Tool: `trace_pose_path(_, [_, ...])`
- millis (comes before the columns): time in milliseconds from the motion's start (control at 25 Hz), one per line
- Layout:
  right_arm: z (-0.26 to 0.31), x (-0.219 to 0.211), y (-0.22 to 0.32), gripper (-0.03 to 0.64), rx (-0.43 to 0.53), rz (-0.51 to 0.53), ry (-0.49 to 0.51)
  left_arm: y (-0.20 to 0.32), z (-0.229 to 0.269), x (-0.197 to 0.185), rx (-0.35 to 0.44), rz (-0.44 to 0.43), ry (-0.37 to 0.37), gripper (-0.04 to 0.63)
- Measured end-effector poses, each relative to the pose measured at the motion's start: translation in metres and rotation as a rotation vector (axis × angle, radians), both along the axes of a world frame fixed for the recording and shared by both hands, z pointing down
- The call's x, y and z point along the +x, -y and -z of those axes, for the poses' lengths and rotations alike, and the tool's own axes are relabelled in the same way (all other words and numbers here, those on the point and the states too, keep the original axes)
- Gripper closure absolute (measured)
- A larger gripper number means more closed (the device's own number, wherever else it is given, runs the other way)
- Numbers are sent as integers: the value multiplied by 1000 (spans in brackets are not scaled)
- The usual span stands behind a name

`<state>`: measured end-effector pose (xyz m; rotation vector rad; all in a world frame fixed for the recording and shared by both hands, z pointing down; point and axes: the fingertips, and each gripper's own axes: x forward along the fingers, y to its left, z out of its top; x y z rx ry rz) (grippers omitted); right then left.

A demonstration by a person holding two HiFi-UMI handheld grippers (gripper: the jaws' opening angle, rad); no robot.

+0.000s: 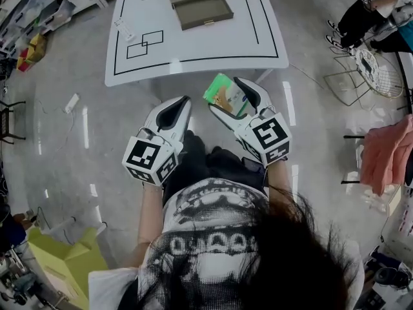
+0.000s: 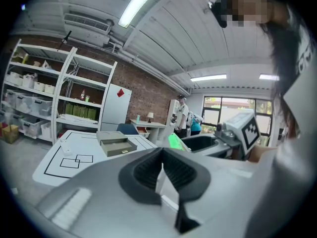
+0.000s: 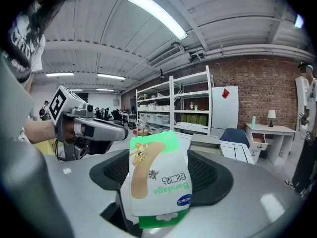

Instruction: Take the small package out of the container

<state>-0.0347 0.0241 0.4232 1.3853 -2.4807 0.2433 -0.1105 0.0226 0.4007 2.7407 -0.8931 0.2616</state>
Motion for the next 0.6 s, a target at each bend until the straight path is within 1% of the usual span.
trace_pose_path(280, [1,9,-8,241,10,0,-1,-9,1,10,8,-6,-1,595])
trace_pose_path(600, [3,14,-10,241,21,3,-3,-13,0,12,11,5,4,595])
